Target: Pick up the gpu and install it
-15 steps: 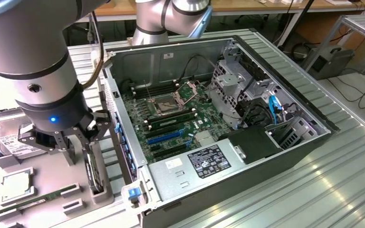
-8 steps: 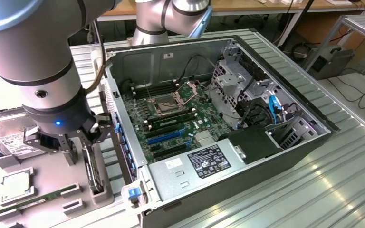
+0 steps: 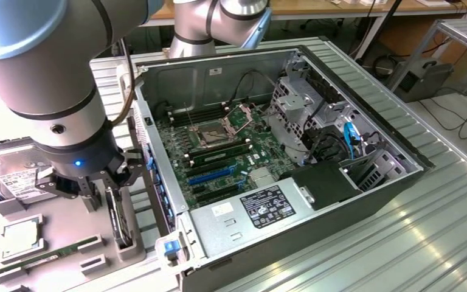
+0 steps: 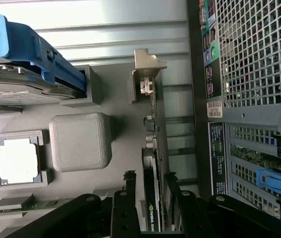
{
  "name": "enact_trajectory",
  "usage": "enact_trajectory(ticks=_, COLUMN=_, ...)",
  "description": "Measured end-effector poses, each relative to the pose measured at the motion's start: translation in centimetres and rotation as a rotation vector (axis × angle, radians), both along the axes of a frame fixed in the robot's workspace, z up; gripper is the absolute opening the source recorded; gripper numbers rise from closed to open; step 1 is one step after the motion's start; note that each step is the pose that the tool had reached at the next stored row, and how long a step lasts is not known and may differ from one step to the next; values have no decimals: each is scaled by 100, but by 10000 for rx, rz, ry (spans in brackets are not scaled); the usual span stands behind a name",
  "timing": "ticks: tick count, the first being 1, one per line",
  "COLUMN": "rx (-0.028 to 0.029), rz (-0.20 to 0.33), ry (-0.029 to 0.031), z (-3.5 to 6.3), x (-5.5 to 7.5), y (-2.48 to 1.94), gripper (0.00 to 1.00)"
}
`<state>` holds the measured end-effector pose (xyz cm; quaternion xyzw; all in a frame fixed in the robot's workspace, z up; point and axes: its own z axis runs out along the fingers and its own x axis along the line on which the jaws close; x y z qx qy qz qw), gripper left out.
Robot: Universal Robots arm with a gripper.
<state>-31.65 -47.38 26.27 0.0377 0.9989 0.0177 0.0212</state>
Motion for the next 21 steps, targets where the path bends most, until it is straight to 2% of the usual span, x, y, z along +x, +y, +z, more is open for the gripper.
enact_trajectory(ticks=6, rx=0, rz=1, ry=-20, z=-101, x=0, y=14, gripper=36)
enact_trajectory(ticks=9, rx=-4, rz=1, ry=-51, z=-144, x=0, y=23, gripper=36)
enact_trajectory(ticks=10, rx=-24, rz=1, ry=-74, z=-154, x=0, y=25, gripper=36)
enact_trajectory(ticks=21, rx=-31, rz=2, ry=-77, z=-167, x=0, y=26, gripper=36)
